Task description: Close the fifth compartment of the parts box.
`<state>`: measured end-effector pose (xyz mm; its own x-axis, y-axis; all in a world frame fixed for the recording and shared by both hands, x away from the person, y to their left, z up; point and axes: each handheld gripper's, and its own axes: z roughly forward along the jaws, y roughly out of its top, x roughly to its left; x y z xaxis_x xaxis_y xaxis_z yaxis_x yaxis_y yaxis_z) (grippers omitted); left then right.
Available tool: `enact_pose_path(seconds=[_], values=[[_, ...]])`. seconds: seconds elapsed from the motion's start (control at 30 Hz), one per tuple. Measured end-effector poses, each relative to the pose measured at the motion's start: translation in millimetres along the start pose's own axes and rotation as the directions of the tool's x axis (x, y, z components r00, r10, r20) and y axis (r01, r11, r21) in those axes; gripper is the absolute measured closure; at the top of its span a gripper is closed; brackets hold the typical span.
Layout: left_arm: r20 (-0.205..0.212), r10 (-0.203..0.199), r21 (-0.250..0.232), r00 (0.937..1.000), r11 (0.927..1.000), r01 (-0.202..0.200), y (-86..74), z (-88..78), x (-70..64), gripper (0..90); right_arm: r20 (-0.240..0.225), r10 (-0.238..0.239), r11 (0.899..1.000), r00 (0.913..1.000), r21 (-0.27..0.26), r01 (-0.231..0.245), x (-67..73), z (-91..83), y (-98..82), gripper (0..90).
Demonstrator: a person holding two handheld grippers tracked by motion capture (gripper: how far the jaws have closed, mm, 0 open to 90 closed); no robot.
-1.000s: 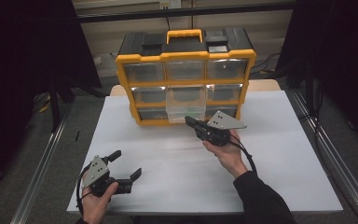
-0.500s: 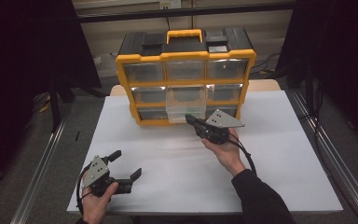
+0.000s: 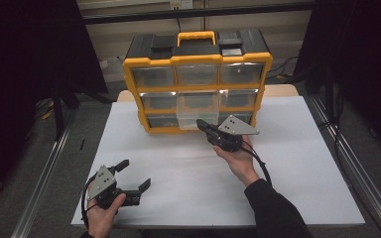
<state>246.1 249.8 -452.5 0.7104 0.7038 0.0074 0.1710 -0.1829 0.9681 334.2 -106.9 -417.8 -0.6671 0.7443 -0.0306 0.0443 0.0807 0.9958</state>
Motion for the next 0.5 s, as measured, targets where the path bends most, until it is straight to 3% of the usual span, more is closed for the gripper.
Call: enact_pose_path(seconds=[0.5], values=[[0.009, 0.001, -0.004, 1.0, 1.0, -0.001, 0.2, 0.0, 0.2, 2.9, 0.012, -0.014, 1.0, 0.9998, 0.005, 0.014, -4.6, 1.1, 2.8, 90.0]])
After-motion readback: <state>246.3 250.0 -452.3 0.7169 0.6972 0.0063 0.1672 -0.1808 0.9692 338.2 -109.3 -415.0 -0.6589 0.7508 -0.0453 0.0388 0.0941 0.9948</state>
